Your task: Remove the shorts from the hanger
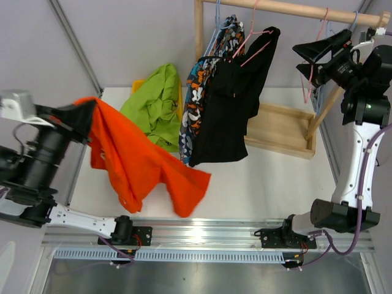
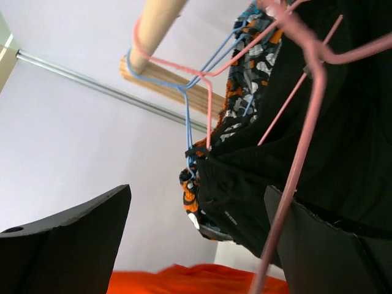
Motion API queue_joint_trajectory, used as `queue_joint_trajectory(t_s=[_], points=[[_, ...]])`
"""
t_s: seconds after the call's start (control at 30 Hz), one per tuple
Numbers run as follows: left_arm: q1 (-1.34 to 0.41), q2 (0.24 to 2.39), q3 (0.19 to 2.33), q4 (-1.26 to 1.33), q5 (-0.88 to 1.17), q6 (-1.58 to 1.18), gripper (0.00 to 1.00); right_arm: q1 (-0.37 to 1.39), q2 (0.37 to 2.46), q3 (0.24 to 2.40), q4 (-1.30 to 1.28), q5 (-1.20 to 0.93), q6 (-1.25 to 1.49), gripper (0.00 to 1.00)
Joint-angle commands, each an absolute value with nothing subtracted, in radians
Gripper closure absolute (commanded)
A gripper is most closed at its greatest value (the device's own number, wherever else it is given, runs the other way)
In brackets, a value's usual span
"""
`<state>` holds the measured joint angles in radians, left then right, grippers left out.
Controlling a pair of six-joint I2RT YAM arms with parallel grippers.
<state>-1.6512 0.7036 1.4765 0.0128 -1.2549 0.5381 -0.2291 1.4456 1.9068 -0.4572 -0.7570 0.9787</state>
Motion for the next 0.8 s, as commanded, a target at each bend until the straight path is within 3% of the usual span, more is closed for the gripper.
queue_joint_trajectory(t_s=[0.0,0.2,0.37,0.43,0.47,0.57,0.63,0.67,0.77], points=[[-1.655,0.808,1.583,0.402,-1.220,0.958,1.00,-0.233,1.341,1.875,-0.479,-0.770,0.928,0.01],[-1.655,0.985,1.918,0.463,-1.092,1.179,1.00,-0.233,1.255,1.822,-0.485,-0.776,0.899,0.01],[-1.600,1.141,1.991,0.576,-1.091,1.380,1.00,-0.233,1.229,1.828,-0.557,-0.773,0.825,0.01],[-1.434,1.184,2.019,0.511,-1.104,1.283,1.00,-0.233,1.221,1.816,-0.569,-0.773,0.809,0.00],[-1.372,1.227,2.060,0.319,-1.104,1.200,1.00,-0.233,1.212,1.803,-0.575,-0.770,0.804,0.01],[-1.157,1.288,2.120,0.090,-1.051,0.970,1.00,-0.233,1.197,1.776,-0.584,-0.767,0.782,0.00],[-0.998,1.339,2.213,-0.051,-0.970,0.810,1.00,-0.233,1.192,1.761,-0.584,-0.775,0.770,0.01],[-0.942,1.380,2.378,-0.190,-0.939,0.761,1.00,-0.233,1.186,1.752,-0.584,-0.776,0.769,0.01],[-0.764,1.482,2.360,-0.163,-0.844,0.733,1.00,-0.233,1.175,1.704,-0.569,-0.792,0.762,0.01]])
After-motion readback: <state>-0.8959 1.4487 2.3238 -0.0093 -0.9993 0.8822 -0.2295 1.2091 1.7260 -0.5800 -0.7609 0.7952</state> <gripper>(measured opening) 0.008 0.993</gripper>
